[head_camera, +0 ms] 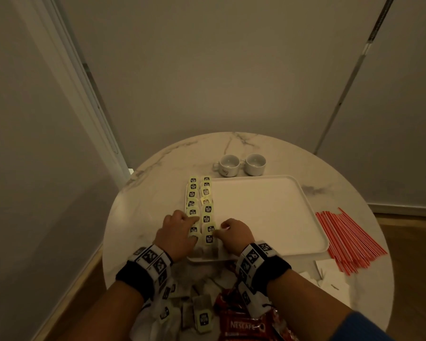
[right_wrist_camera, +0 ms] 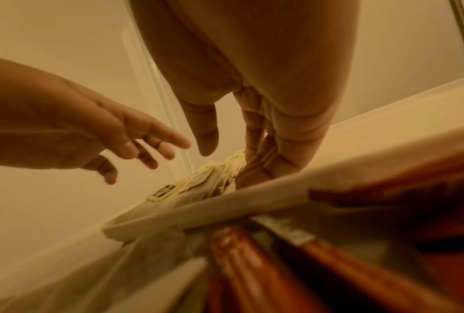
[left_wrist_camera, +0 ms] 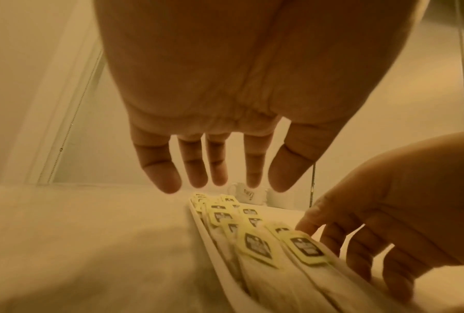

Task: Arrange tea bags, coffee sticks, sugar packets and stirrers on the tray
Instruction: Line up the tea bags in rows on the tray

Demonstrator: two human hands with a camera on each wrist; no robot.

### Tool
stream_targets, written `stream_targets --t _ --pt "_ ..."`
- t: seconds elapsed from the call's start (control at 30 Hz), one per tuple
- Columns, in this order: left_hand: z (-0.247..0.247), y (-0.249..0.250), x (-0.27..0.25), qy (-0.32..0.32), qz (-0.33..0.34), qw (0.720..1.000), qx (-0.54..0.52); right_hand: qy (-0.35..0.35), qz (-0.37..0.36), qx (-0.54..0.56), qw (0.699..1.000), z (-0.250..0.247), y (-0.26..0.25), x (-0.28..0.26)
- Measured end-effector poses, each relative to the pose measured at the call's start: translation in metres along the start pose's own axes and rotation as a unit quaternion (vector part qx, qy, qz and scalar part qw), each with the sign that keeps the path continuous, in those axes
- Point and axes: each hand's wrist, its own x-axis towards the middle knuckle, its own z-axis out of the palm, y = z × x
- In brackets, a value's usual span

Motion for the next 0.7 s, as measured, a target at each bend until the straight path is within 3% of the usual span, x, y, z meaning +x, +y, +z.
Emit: stream_targets --t 0.1,0.3,0.5,0.7 --pt "-0.006 0.008 0.023 -0.015 -0.004 0.999 0.044 -0.032 -0.015 -0.011 0.999 0.0 -0.006 0.005" --pt "0.001 0.019 0.047 -0.069 -0.006 0.991 0.112 -0.064 -0.021 -0.132 0.989 0.003 -0.017 0.01" --pt "0.005 0.021 0.056 -0.097 -0.027 0.988 0.116 -0.069 -0.043 -0.153 0.985 0.009 -0.013 0.011" --pt "0.002 0.017 0.058 -0.075 -0.03 0.994 0.07 -0.063 -0.032 -0.143 0.987 0.007 -0.013 0.01"
